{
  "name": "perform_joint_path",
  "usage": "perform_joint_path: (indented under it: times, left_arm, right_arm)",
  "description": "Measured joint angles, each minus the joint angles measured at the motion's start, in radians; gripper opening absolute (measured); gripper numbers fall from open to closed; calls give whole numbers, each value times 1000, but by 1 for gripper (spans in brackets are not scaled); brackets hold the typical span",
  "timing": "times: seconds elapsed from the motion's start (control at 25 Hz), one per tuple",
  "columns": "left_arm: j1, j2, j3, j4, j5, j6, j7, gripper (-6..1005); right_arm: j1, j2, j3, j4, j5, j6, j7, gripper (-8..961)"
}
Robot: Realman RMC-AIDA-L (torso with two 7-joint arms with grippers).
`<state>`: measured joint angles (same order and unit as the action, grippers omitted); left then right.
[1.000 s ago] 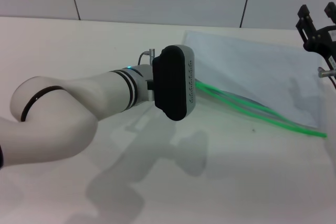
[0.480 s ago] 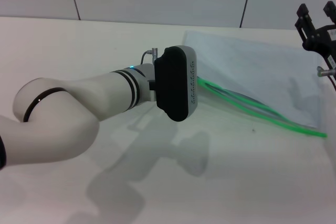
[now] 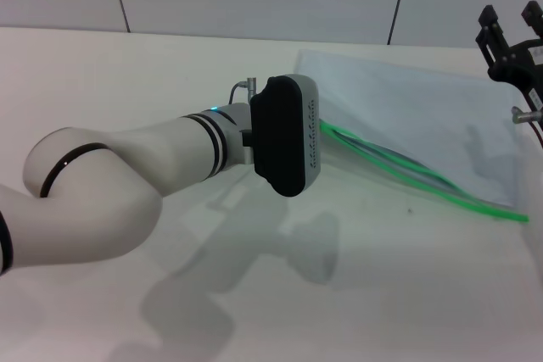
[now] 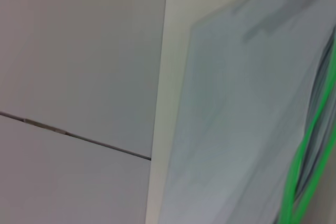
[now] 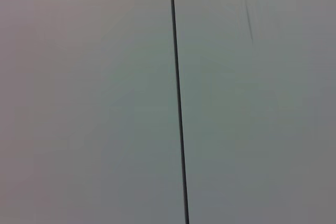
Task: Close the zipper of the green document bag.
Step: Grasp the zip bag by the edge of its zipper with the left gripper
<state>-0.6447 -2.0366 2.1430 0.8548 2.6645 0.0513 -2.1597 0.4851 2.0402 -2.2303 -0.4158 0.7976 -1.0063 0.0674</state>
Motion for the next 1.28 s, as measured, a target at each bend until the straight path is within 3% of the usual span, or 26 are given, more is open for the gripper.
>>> perform_joint_path:
  times: [0.36,0.48,0.72,0.84,1.08,1.2,1.28]
  left_arm:
    - [-4,-1,3,-15,-2,-25,0,447]
    - [-4,-2,4,-16,-9,-26,-1,229]
    - [8,-2,18,-23,-28,-58,1,130]
    - [25,-1,22,-13,-31,-66,-3,114]
    - [41,0,26,15,-54,-67,-3,96]
    - [54,2,24,39,-54,-68,-3,88]
    - [59,3,25,56,-54,-64,-2,83]
  right_arm:
    - [1,0,-8,-3,0,-7,0,603]
    - [1,0,-24,-10,-1,-12,0,601]
    - [-5,-10,-54,-48,-20,-8,66,596]
    - [-4,-33,-49,-37,-127,-13,255,594]
    - [37,-119,-38,-11,-383,-53,566,589]
    - [87,-135,-37,68,-496,-131,672,587]
    - [124,-134,-37,141,-548,-193,713,585]
